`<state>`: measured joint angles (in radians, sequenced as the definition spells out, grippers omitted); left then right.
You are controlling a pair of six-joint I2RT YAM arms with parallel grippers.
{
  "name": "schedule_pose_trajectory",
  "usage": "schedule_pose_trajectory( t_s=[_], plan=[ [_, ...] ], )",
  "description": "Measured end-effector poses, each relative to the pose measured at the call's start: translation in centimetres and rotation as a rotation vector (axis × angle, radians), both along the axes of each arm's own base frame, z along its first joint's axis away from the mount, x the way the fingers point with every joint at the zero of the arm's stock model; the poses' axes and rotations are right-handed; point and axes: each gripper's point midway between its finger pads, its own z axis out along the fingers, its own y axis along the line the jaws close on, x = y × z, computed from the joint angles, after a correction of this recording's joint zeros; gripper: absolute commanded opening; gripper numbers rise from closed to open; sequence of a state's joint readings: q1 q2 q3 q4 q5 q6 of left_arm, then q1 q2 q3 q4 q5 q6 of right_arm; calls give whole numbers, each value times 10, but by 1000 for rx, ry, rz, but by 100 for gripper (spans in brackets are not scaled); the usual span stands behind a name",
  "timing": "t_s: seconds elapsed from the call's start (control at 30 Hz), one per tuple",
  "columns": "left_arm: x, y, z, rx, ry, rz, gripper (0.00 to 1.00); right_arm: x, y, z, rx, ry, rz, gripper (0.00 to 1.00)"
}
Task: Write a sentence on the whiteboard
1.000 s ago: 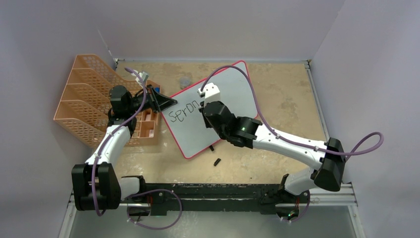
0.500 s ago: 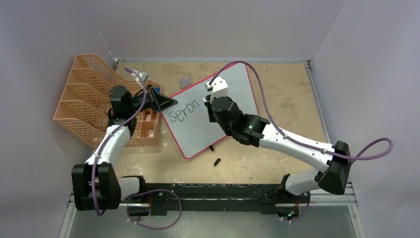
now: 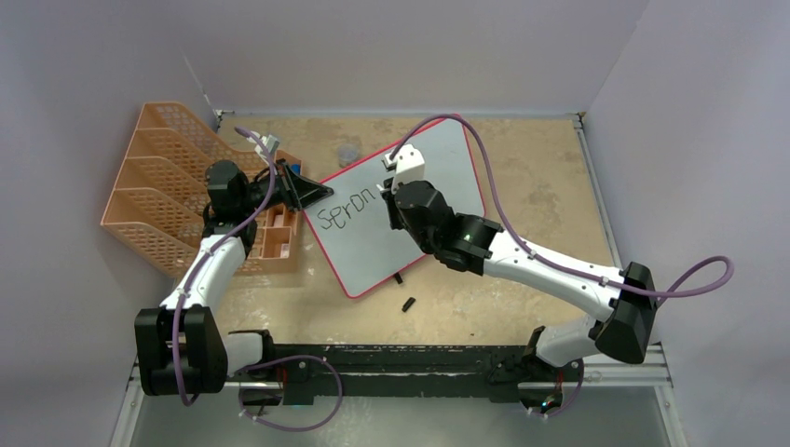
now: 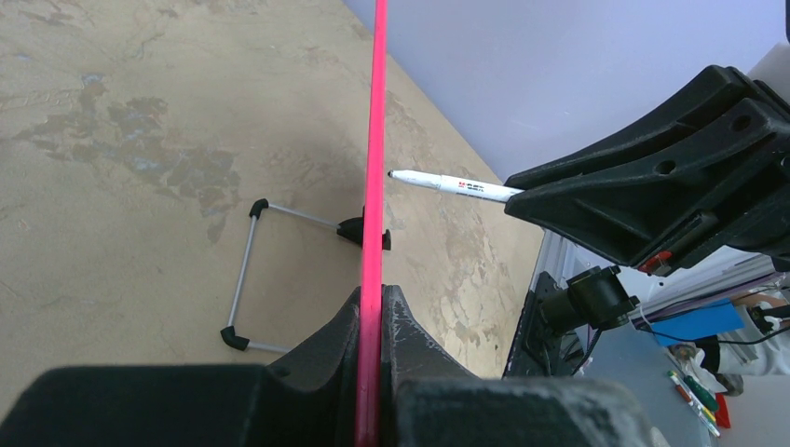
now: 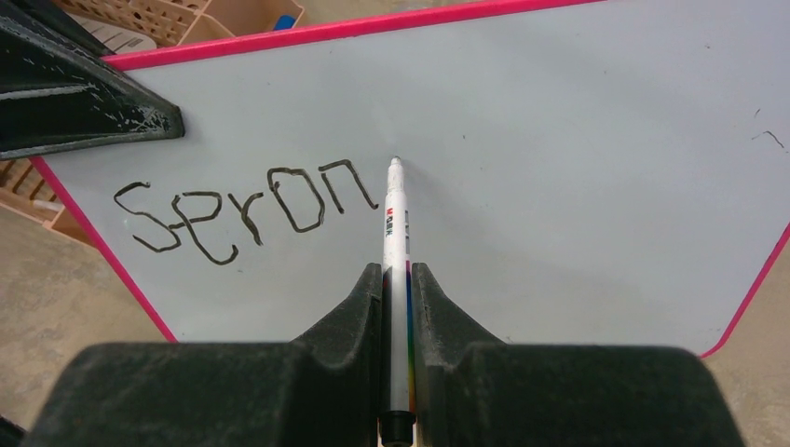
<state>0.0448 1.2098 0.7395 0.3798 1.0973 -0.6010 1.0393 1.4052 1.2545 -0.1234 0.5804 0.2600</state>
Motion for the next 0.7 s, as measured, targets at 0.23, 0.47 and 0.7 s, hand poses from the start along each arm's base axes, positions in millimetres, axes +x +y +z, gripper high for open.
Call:
schedule_pose_trajectory(
  t_s=[0.23, 0.47, 0.7],
  plan=[
    [0, 0, 0, 0, 0, 0, 0, 3, 2, -8, -17, 8, -1, 0],
    [0, 0, 0, 0, 1, 1, 0, 3, 2, -8, -20, 6, 0, 0],
    [0, 0, 0, 0, 2, 1, 0, 3, 3, -7, -26, 1, 6, 0]
  ],
)
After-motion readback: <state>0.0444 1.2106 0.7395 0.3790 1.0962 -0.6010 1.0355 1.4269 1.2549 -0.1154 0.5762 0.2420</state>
